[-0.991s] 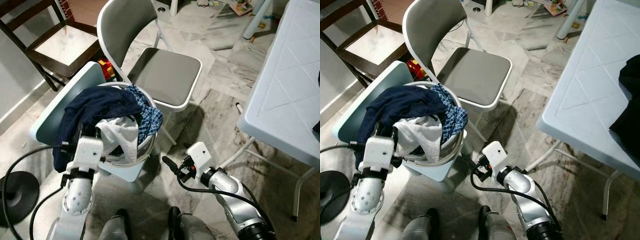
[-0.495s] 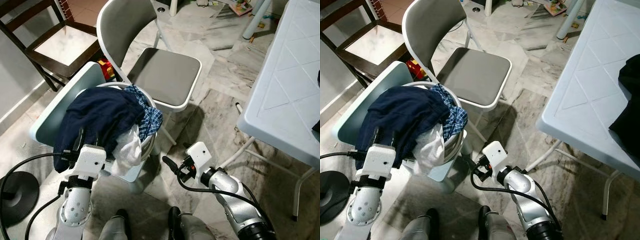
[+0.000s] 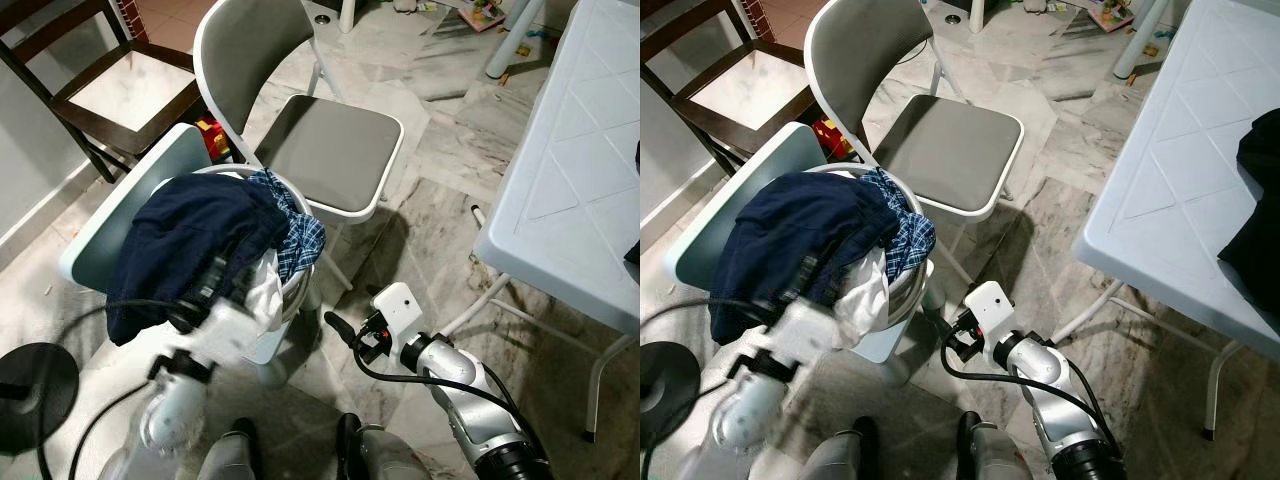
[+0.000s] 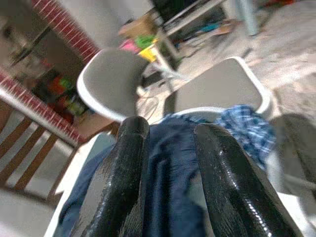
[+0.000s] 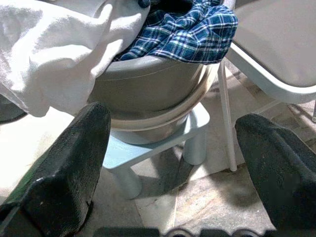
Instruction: Hang hanger
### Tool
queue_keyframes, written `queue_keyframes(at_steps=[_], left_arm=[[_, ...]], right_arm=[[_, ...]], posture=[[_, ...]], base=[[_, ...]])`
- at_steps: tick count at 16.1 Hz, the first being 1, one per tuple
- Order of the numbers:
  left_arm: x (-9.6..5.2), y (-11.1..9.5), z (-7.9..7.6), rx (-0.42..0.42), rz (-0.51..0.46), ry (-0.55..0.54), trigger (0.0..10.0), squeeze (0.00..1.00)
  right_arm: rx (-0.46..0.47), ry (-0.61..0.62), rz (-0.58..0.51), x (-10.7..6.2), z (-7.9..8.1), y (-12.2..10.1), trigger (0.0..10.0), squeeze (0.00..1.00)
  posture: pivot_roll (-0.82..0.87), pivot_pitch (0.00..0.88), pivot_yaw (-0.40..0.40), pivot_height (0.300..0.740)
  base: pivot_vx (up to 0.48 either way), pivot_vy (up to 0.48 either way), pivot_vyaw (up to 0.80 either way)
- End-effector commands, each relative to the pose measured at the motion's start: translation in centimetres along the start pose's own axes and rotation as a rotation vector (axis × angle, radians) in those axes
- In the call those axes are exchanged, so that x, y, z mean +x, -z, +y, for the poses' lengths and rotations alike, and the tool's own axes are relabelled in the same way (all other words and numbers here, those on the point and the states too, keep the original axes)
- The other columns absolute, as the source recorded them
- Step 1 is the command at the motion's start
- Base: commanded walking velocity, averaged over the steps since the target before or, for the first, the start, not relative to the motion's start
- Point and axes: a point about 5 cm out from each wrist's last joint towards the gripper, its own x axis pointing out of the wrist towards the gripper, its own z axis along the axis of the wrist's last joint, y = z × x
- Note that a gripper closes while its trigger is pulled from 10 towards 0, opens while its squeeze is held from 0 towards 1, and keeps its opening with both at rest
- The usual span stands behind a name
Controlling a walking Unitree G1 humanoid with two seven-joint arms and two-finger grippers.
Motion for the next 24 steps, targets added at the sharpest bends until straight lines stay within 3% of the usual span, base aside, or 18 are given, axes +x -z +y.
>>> queue_keyframes(at_steps=[1,4,6,7,12,14,19,20,24], left_arm=[[-0.9,0.0,-0.9,0.038,-0.014,0.078,10.0,0.00],[-2.0,0.5,-1.3,0.007,0.021,0.114,10.0,0.00],[-2.8,1.4,-1.3,-0.054,0.106,0.080,10.0,0.00],[-3.6,2.2,-1.4,-0.123,0.180,0.045,10.0,0.00],[-5.0,4.5,-1.4,-0.201,0.312,-0.057,10.0,0.00],[-4.9,4.9,-1.3,-0.188,0.318,-0.064,10.0,0.00],[-2.3,5.3,-0.5,-0.157,0.270,-0.082,10.0,0.00],[-2.2,5.2,-0.4,-0.165,0.265,-0.086,10.0,1.00],[-1.7,4.5,-0.9,-0.174,0.235,-0.070,10.0,1.00]], right_arm=[[0.011,-0.003,0.025,-0.3,0.4,0.9,10.0,0.00],[0.014,-0.002,0.030,-0.4,0.4,1.1,10.0,0.00],[0.013,-0.003,0.033,-0.4,0.5,1.1,10.0,0.00],[0.013,-0.003,0.034,-0.4,0.4,1.1,10.0,0.00],[0.014,-0.009,0.033,-0.2,0.6,1.0,10.0,0.00],[0.015,-0.009,0.033,-0.2,0.6,1.0,10.0,0.00],[0.016,0.001,0.032,-0.2,0.5,1.0,10.0,0.00],[0.017,0.003,0.031,-0.2,0.5,1.0,10.0,0.00],[0.020,0.009,0.029,-0.2,0.6,1.1,10.0,0.00]], posture=[[0.04,0.291,-0.030,0.740],[0.04,0.292,-0.029,0.740],[0.04,0.294,-0.029,0.740],[0.05,0.296,-0.029,0.740],[0.05,0.302,-0.030,0.740],[0.05,0.302,-0.028,0.740],[0.04,0.297,-0.022,0.740],[0.04,0.297,-0.022,0.740],[0.04,0.296,-0.014,0.740]], base=[[0.000,0.000,0.00],[0.000,0.000,0.00],[0.000,0.000,0.00],[0.000,0.000,0.00],[0.000,0.000,0.00],[0.000,0.000,0.00],[0.000,0.000,0.00],[0.000,0.000,0.00],[0.000,0.000,0.00]])
